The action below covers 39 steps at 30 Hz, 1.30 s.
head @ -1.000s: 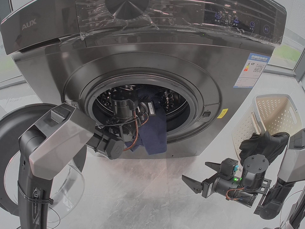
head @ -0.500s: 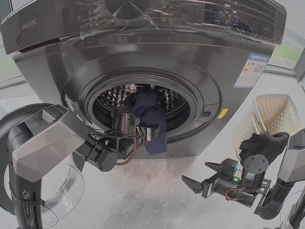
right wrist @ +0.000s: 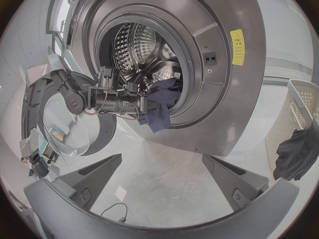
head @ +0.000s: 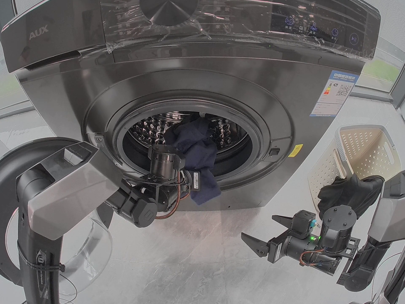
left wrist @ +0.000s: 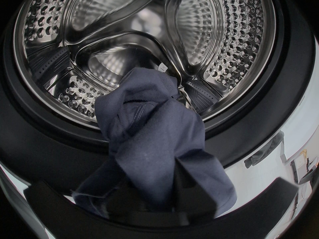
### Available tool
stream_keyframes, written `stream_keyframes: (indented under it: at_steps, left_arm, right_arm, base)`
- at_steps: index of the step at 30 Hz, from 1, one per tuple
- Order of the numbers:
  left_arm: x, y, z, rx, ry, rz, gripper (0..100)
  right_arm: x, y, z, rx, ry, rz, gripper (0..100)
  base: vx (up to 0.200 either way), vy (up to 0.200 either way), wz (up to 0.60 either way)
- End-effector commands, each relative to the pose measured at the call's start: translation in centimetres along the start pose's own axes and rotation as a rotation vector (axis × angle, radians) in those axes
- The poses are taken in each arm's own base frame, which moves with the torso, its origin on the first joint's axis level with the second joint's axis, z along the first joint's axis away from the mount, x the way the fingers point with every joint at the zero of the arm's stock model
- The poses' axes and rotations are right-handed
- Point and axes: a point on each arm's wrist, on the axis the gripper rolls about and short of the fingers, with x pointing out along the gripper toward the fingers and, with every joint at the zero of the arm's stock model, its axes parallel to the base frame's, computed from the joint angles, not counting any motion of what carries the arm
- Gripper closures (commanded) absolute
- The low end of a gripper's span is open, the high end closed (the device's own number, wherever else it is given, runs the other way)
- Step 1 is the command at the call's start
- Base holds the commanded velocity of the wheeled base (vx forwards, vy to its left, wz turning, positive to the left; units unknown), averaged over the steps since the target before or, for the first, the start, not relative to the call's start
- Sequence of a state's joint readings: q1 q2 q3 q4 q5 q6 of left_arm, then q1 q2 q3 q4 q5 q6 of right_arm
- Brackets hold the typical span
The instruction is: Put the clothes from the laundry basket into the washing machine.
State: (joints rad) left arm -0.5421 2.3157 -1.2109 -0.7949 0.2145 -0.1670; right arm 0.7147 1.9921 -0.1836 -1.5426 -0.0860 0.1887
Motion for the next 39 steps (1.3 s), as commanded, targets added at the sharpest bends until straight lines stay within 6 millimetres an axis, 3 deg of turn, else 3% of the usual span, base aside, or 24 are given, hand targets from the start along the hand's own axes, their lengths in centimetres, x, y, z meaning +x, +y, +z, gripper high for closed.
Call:
stream_keyframes:
  at_steps: [1, 3, 11, 28, 39]
  left_arm:
    - [0.9, -0.3, 0.9, -0.022, -0.055, -0.006, 100]
    - [1.0, -0.4, 1.3, -0.03, -0.071, -0.01, 100]
    - [4.0, -0.6, 6.2, -0.155, -0.379, 0.009, 100]
    - [6.8, 0.6, 8.1, -0.199, -0.552, 0.061, 100]
    - [7.3, 0.5, 9.3, -0.214, -0.606, 0.063, 100]
  right_arm:
    - [0.0, 0.0, 0.0, 0.0, -0.001, 0.0, 0]
    - [0.0, 0.0, 0.0, 0.0, -0.001, 0.0, 0]
    - [0.0, 0.0, 0.0, 0.0, -0.001, 0.0, 0]
    - [0.0, 0.0, -0.1, -0.001, 0.003, 0.001, 0]
    - [0.0, 0.0, -0.1, -0.001, 0.003, 0.001, 0]
  base:
    - [0.0, 0.0, 0.0]
    - [0.0, 0.0, 0.0]
    - [0.0, 0.0, 0.0]
    - [0.0, 0.0, 0.0]
    - [0.0, 0.0, 0.0]
